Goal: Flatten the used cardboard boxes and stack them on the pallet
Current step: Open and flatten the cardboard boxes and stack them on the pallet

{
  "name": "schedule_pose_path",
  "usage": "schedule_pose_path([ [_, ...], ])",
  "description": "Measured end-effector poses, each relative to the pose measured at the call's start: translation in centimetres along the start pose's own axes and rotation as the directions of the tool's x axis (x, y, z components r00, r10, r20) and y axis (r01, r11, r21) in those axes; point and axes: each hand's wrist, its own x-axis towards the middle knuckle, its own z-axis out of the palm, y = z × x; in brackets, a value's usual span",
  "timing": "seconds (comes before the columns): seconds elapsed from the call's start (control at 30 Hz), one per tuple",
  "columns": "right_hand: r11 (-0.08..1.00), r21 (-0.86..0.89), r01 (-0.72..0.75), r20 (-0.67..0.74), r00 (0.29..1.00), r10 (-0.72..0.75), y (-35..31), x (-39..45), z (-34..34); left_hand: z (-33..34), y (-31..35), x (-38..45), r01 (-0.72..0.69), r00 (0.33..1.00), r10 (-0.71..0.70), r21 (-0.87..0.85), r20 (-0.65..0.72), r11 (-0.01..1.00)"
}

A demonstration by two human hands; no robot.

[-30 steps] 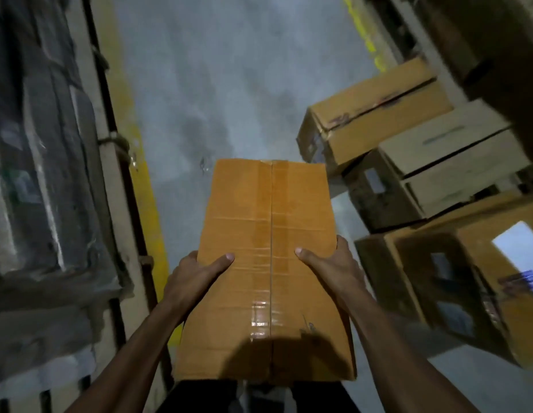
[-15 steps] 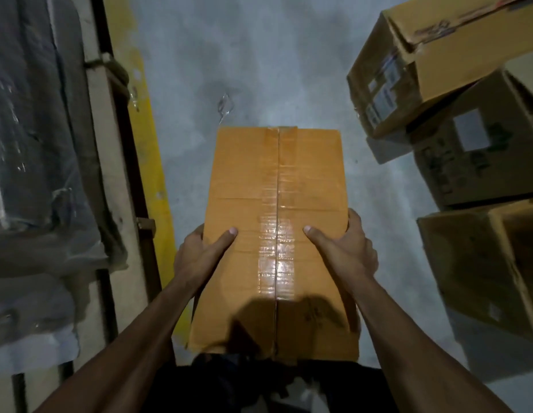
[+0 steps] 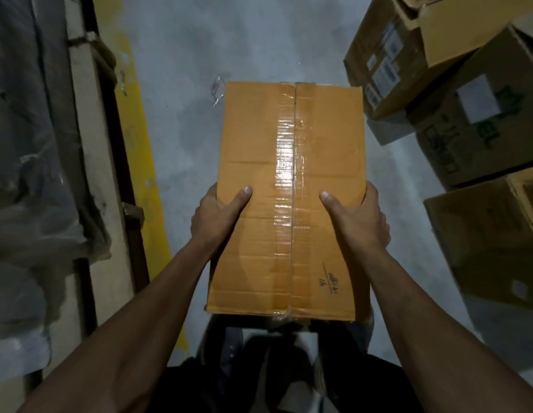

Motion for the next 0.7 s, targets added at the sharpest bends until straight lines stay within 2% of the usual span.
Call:
schedule_pose_path([
  [0.17, 0.997, 0.081, -0.004, 0.073, 0.997, -0.002, 1.0, -0.6, -0.3, -0.4, -0.5, -0.6, -0.044, 0.996, 0.054, -0.139, 0.065, 0.989],
  [0.47, 0.977, 0.111, -0.182, 0.081, 0.982, 0.173, 6.1, -7.9, 0.2, -1.0, -4.8, -8.5, 0.110, 0.986, -0.076, -0.243, 0.146, 0.964],
  [0.7, 0.955, 0.167, -0.244, 0.072, 0.969, 0.235, 8.0, -10.7, 0.6, -1.0, -7.5, -12.4, 0.179, 0.975, -0.117, -0.363, 0.187, 0.915],
])
